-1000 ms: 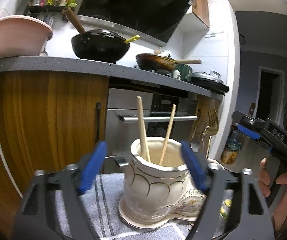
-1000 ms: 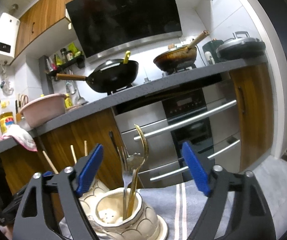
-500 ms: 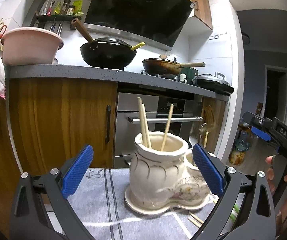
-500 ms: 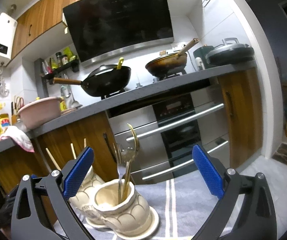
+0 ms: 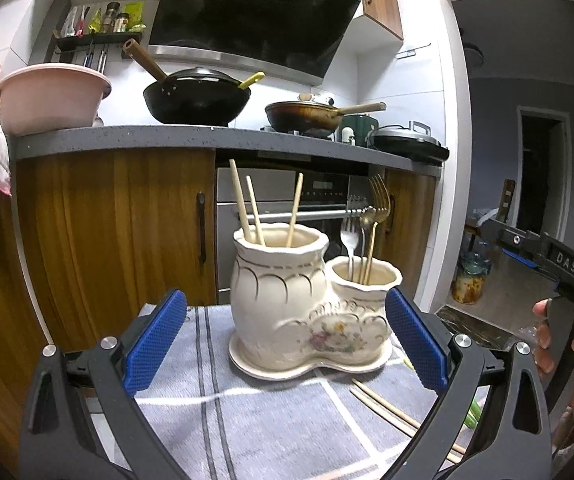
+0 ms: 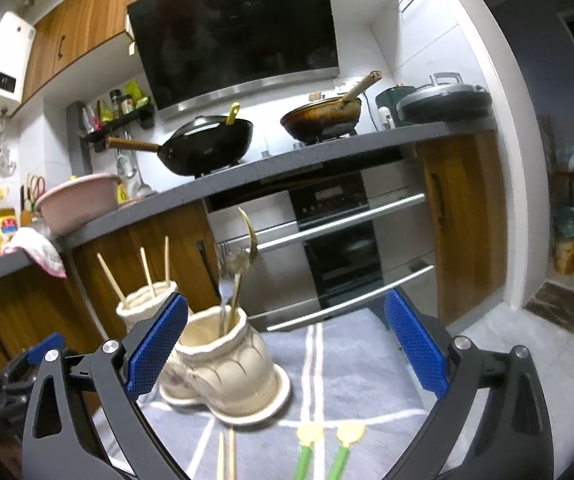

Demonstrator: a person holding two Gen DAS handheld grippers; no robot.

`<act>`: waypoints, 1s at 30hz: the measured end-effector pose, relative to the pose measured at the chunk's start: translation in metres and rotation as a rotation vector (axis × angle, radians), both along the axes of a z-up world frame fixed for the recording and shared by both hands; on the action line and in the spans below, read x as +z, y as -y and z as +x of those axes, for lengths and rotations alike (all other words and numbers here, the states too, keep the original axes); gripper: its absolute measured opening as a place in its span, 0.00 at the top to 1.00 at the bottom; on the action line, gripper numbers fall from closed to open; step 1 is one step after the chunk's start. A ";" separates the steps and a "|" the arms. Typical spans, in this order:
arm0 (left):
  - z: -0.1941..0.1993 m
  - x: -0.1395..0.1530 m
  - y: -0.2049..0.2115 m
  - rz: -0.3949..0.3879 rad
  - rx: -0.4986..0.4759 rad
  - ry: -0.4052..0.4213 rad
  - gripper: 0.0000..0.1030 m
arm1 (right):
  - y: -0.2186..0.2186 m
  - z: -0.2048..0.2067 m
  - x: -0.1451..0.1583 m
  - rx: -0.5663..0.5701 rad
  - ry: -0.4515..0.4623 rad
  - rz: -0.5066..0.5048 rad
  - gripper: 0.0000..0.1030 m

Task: Organize utensils
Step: 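Move both tools back down to the utensils on the towel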

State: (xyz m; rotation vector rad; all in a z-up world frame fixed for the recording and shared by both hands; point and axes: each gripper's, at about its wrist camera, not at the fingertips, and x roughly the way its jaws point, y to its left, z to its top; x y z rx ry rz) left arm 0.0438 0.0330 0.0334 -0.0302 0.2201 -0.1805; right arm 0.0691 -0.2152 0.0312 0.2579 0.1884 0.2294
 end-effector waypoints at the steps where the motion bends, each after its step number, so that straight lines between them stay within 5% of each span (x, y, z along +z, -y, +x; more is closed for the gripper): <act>1: -0.001 -0.001 0.001 -0.001 -0.006 -0.005 0.05 | 0.002 -0.002 -0.002 -0.002 -0.005 -0.005 0.05; 30: 0.012 -0.037 0.019 -0.018 -0.067 -0.233 0.05 | 0.022 -0.007 -0.047 -0.005 -0.172 -0.113 0.05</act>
